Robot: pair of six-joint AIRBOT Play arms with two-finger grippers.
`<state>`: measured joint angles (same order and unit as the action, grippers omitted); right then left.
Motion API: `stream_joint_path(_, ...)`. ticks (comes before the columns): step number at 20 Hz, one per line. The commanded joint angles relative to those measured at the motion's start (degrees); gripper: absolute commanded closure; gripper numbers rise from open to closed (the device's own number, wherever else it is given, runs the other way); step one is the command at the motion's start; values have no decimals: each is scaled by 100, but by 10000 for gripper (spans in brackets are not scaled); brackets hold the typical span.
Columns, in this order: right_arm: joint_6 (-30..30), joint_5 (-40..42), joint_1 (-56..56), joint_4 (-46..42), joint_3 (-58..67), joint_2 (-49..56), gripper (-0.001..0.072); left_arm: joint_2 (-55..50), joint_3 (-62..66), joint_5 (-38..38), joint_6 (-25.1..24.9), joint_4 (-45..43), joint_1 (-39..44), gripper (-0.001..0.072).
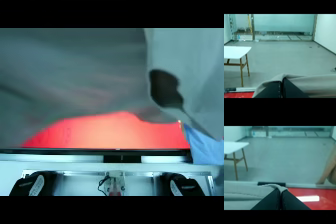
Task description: Fold the shirts.
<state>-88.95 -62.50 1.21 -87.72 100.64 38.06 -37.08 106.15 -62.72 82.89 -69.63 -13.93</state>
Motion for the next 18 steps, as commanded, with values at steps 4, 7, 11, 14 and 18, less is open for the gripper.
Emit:
stream_joint_path(4,-131,-2446,-4,-785,-262,1495,645,-597,-1550,-901,68,-393,4,676)
stream_joint_path(7,-525,-1978,-4,-741,-1099,2647,645,-1440,-2747,-706,-142,-389,4,675)
stream_joint_path(11,-1255,-101,-2,-470,-1239,4374,645,-3034,-3176,343,-140,-387,4,676)
stream_joint_path(14,-1847,1674,-2,201,-1174,5066,645,-4070,-2774,918,-138,-199,4,676)
stream_joint_path(18,-2011,2673,-2,1246,-1174,5654,645,-5088,-2551,1161,-138,544,15,674)
